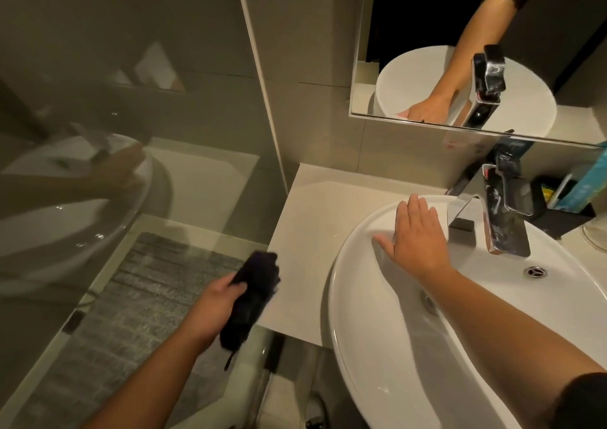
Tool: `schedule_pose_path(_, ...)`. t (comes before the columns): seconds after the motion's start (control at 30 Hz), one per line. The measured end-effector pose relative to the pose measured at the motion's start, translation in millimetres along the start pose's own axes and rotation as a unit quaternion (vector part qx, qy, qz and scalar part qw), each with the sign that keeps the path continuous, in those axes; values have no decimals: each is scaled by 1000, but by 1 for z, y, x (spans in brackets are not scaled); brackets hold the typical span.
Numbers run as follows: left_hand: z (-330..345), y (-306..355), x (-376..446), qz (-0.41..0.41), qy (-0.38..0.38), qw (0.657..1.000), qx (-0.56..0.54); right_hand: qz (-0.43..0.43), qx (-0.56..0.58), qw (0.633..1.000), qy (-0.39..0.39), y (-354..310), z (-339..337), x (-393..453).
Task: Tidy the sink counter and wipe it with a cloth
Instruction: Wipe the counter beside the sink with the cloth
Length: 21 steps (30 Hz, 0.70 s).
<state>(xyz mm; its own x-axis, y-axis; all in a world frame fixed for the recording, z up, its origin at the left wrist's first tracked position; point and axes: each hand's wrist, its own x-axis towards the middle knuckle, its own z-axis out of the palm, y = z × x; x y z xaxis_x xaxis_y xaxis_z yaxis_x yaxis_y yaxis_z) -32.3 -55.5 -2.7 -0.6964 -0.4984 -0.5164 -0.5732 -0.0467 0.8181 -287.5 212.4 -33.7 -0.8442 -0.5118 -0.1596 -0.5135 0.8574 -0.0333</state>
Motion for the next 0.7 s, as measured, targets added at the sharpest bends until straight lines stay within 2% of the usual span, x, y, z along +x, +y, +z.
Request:
schedule_pose_path(0.1,23,50,64,50,24,998,20,2,0,1000,11,0,4,3)
schedule_pose_path(0.23,68,113,144,182,33,976,117,3,-14,999,28,2,8,6)
schedule_pose_path(0.33,107,139,200,292,1,915,279,3,-37,998,43,3,11,9)
schedule_pose_path(0.43,146,136,241,328,-104,831,438,5,-55,997,54,5,15,11)
schedule_pose_path(0.5,163,122,253,358,-157,777,494,7,-56,997,58,5,16,12)
schedule_pose_path(0.6,166,105,258,406,-162,746,503,14,-58,996,61,5,18,13)
schedule_pose_path(0.7,153,89,244,419,-172,746,487,11,-46,997,65,4,18,11)
